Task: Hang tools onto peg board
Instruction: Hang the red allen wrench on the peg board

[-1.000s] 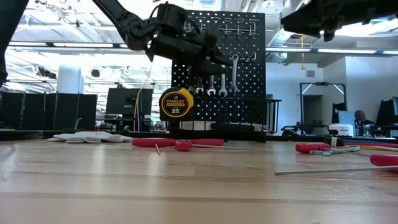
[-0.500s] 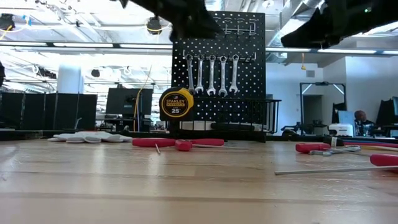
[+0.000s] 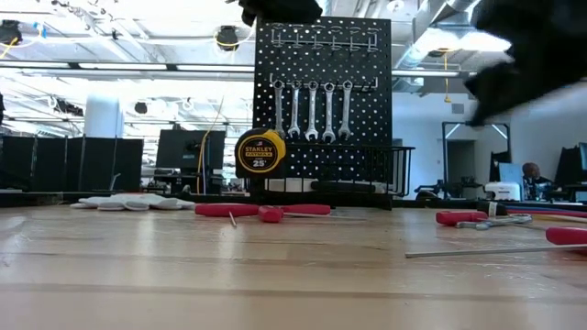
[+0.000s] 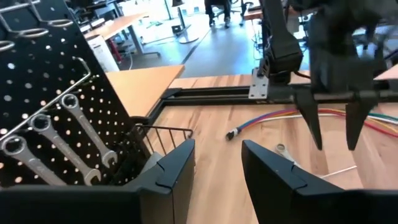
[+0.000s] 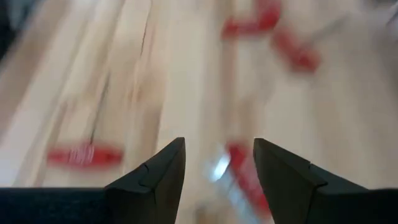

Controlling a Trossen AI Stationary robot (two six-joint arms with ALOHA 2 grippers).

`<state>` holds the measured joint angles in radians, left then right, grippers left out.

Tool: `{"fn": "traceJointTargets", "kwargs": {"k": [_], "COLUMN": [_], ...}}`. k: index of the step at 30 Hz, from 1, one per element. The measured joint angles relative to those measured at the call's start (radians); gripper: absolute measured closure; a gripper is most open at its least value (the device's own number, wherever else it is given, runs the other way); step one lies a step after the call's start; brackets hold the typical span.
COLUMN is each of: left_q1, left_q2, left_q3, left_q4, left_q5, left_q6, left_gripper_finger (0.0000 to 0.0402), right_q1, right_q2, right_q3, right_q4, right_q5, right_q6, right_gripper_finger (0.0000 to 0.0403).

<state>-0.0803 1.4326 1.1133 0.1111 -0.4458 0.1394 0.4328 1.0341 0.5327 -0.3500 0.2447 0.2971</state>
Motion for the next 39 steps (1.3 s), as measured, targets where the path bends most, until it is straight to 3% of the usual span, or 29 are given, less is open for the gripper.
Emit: {"fn": "traceJointTargets", "kwargs": {"k": [5,10,16,22,30,34,39], "left_q1": [0.002,0.001,0.001,-0.006,-0.01,-0.019,-0.032], "left_q2": [0.0,0.0,0.008,0.007,0.007,0.007,0.007], "left_q3": [0.0,0.0,0.0,0.0,0.0,0.0,0.0], "left_q4": [-0.007,-0.012,-0.021,-0.018,-0.041,-0.039,-0.041], "left_q5": [-0.001,0.0,0.0,0.0,0.0,0.001,0.001], "left_q6": [-0.002,-0.021,-0.045,-0.048,-0.053,-0.053,-0.046], "left_gripper_finger": [0.0272,0.0272,0.0272,0.0272,0.0272,0.0272,0.0272], "right_q1": [0.078,0.03,-0.06,-0.121,-0.126,-0.109,-0.124], "right_q2": [0.153,0.271,0.361,0.463,0.48,0.562,0.64], "right_q3": [0.0,0.0,0.0,0.003,0.04,0.041,0.045], "right_q4": [-0.108,-0.178,0.052,0.43,0.533,0.664,0.692], "right_q5": [0.156,0.178,0.149,0.045,0.046,0.045,0.045], "right_q6": [0.149,0.208,0.122,-0.005,-0.034,-0.05,-0.086], "right_gripper_finger": [0.0207,0.0212,0.0226,0.0232,0.0232,0.0232,0.0206]}}
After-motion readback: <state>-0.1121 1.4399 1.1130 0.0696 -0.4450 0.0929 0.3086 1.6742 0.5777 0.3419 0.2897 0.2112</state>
